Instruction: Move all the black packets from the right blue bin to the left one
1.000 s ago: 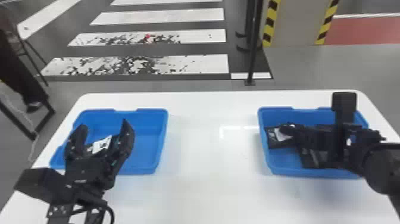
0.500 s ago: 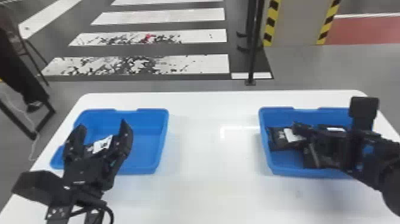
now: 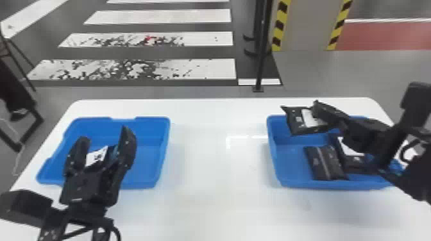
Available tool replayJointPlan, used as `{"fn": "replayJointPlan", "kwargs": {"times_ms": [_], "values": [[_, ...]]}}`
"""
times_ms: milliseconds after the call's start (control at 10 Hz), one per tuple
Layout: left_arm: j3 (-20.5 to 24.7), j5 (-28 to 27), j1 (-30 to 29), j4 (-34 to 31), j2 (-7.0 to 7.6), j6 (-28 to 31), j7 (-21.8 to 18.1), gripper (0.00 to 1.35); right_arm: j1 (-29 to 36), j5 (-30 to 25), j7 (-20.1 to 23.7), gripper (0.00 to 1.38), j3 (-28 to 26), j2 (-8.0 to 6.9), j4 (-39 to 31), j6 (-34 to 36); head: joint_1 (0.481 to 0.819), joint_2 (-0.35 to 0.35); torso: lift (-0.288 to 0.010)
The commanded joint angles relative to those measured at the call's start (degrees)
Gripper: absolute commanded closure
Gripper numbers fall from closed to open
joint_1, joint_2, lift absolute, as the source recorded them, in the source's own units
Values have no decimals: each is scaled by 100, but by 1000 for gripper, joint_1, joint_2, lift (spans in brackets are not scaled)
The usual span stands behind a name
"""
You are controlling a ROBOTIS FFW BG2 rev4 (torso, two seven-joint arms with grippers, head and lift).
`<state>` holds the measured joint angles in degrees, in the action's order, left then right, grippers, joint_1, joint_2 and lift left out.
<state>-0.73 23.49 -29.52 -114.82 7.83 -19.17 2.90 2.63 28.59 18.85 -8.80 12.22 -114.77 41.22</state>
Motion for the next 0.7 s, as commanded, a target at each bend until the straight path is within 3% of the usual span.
{"fn": "replayJointPlan", "kwargs": {"times_ms": [0,200,600], "values": [[-327,267,56,0,96,-136,0,140,-38,751,93,1197,195,0,38,-269,695,64,-168],[-955,815,182,0,272,-221,-18,140,-235,1585,427,1197,514,18,572,-367,695,82,-168],[-1504,1272,365,0,439,-52,-132,140,-713,2271,778,1197,1543,79,1247,-536,695,120,-168]]}}
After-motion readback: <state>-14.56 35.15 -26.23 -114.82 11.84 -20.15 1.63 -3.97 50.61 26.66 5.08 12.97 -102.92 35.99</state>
